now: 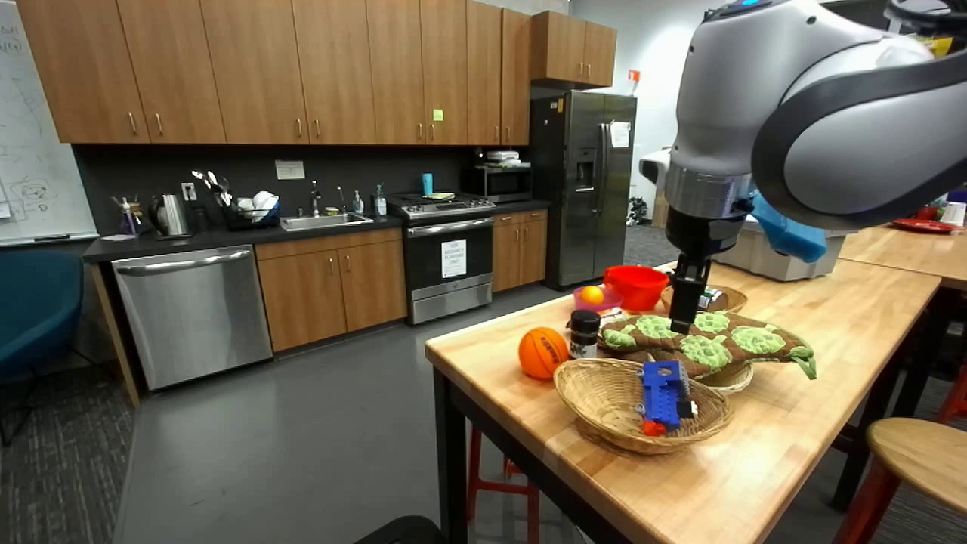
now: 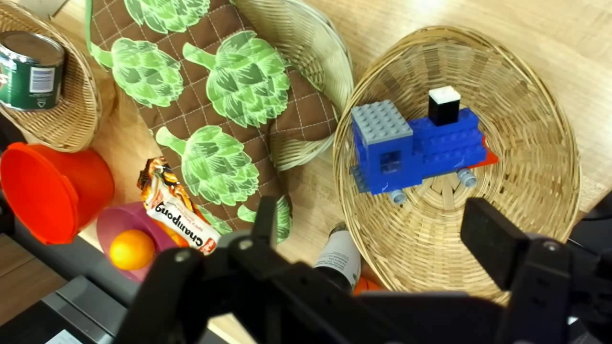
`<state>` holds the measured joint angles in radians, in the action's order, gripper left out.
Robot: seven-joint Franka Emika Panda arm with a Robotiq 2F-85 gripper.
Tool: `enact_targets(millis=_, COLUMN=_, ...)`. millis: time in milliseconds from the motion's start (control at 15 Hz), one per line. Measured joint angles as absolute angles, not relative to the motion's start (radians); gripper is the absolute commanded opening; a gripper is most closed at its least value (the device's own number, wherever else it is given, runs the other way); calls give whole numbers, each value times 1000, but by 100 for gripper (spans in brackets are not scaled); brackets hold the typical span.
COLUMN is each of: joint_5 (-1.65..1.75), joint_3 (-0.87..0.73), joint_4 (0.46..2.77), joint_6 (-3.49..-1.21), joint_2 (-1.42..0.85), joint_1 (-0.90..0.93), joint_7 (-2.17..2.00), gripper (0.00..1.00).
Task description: Put the blue object directly on the counter
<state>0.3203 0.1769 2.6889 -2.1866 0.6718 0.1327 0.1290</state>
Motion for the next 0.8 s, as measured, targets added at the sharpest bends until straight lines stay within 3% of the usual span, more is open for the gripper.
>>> enact_targets(millis=800, joint_5=308, joint_3=146, joint_4=2712, joint_6=-2197, joint_2=655, joint_1=134, joint_7=130, gripper=100)
